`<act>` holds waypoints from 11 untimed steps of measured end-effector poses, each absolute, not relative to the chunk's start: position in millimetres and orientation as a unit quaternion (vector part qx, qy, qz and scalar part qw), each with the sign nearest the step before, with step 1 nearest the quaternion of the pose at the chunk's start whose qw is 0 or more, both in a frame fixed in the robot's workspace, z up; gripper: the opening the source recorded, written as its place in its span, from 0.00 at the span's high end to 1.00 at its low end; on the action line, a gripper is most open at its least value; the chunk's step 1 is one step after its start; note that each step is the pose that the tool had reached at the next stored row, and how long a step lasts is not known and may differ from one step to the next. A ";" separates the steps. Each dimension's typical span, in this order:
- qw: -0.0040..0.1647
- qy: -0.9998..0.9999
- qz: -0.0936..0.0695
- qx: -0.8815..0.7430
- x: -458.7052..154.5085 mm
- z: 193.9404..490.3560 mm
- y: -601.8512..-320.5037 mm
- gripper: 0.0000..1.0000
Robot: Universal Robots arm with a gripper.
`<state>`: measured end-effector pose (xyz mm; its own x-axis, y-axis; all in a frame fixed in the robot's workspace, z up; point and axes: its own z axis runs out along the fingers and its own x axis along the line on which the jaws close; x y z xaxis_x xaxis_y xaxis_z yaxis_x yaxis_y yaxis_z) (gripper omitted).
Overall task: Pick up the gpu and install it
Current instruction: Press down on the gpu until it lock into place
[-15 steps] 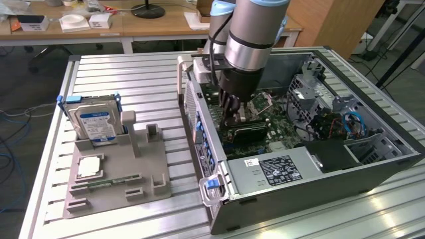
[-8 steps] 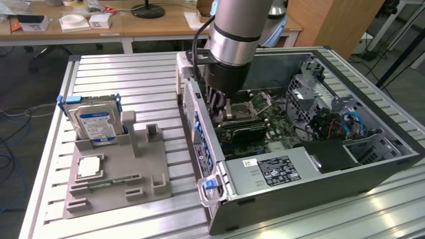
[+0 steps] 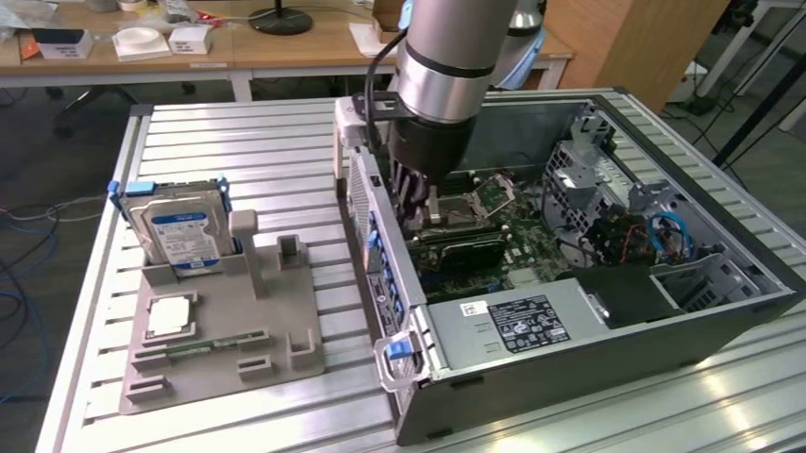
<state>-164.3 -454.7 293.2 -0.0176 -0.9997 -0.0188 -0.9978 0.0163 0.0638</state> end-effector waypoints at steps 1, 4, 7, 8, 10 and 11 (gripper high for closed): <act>0.013 -0.712 -0.028 0.701 -164.2 293.8 -454.6 0.89; 0.013 -0.712 -0.028 0.701 -163.8 303.8 -454.7 0.89; 0.013 -0.712 -0.028 0.701 -163.6 307.9 -454.7 0.89; 0.013 -0.712 -0.028 0.701 -163.7 308.0 -454.8 0.89; 0.013 -0.713 -0.028 0.701 -163.6 307.6 -456.1 0.89; 0.013 -0.713 -0.028 0.700 -163.7 307.3 -456.9 0.89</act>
<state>-163.7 -456.9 307.3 -0.0184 -0.9996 -0.0200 -0.9982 0.0172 0.0578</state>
